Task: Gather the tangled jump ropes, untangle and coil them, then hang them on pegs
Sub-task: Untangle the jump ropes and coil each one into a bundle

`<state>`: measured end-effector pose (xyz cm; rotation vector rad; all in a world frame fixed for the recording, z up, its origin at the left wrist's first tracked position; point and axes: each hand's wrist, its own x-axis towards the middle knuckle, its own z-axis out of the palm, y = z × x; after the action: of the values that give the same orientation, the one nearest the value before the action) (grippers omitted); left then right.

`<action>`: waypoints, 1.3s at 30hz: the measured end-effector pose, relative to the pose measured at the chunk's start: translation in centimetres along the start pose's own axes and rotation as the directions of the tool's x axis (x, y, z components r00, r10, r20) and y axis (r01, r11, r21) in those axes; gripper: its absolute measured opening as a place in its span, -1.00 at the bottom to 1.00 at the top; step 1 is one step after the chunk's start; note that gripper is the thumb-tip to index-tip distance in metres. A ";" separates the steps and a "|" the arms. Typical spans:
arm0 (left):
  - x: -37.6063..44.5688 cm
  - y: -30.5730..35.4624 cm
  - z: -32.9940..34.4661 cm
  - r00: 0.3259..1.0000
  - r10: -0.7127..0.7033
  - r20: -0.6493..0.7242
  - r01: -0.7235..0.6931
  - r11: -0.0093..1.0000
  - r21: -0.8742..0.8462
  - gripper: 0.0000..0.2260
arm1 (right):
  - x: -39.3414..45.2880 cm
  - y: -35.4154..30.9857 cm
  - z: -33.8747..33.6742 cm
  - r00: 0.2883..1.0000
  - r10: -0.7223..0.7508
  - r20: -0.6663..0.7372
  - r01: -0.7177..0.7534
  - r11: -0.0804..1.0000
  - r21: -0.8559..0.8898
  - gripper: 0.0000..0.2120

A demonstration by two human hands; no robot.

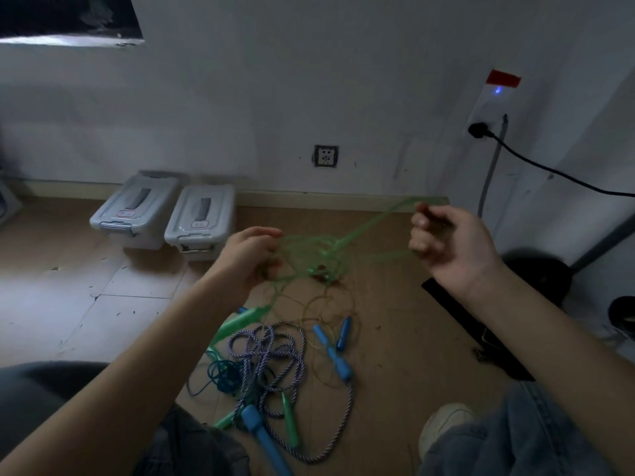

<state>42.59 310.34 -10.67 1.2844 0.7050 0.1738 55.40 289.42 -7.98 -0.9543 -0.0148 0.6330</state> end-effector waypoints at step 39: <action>-0.8 1.6 -1.6 0.798 0.599 0.064 -0.410 0.463 0.786 -0.84 | 0.8 2.3 -1.9 0.951 -0.250 0.182 0.201 0.052 -0.978 -0.79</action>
<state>41.47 311.73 -9.04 2.3588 0.5628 0.5676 55.50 289.32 -11.08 -2.3153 -0.6746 0.1903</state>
